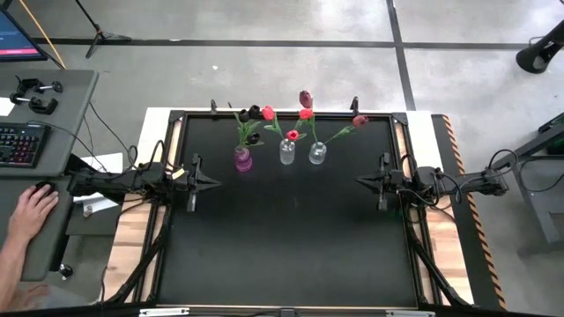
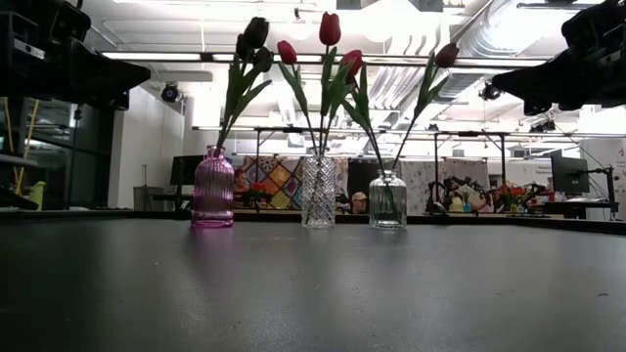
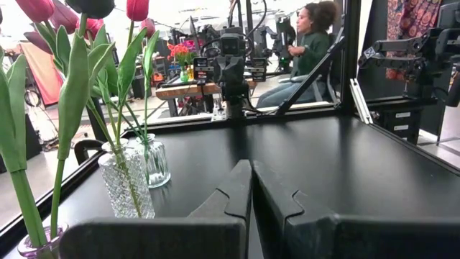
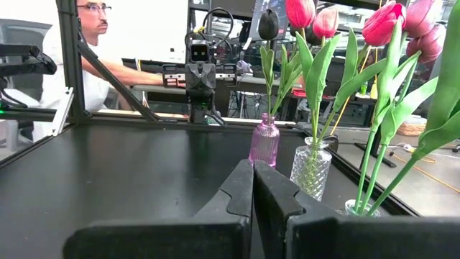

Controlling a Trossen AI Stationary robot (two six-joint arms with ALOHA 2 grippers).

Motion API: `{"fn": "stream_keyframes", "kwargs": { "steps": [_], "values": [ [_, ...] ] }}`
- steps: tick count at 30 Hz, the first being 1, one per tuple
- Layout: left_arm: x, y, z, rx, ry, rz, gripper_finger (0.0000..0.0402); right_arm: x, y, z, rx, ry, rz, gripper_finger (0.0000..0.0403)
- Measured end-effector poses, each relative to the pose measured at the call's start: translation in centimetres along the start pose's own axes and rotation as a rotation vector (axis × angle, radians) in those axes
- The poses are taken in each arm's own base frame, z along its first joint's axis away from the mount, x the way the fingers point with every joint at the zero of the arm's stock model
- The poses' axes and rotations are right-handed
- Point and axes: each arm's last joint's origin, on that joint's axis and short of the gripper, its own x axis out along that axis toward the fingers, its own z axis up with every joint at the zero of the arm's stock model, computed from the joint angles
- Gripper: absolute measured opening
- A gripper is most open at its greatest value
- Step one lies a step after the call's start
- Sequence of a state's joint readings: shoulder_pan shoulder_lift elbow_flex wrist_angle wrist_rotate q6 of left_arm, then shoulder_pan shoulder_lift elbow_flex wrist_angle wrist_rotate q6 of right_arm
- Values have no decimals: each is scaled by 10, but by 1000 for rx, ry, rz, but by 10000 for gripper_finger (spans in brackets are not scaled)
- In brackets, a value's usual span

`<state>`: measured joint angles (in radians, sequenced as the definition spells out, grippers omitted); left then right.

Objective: Sort flowers into vase by color
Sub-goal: Return to Home Position

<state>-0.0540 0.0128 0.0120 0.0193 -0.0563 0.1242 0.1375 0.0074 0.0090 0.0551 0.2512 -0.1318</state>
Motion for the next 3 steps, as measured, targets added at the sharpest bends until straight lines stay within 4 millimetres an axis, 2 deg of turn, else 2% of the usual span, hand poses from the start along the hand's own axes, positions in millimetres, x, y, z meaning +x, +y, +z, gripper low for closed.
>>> {"fn": "stream_keyframes", "kwargs": {
  "steps": [3],
  "values": [
    [0, 0, 0, 0, 0, 0, 0, 0, 0, 0, 0, 0, 0, 0]
  ]
}}
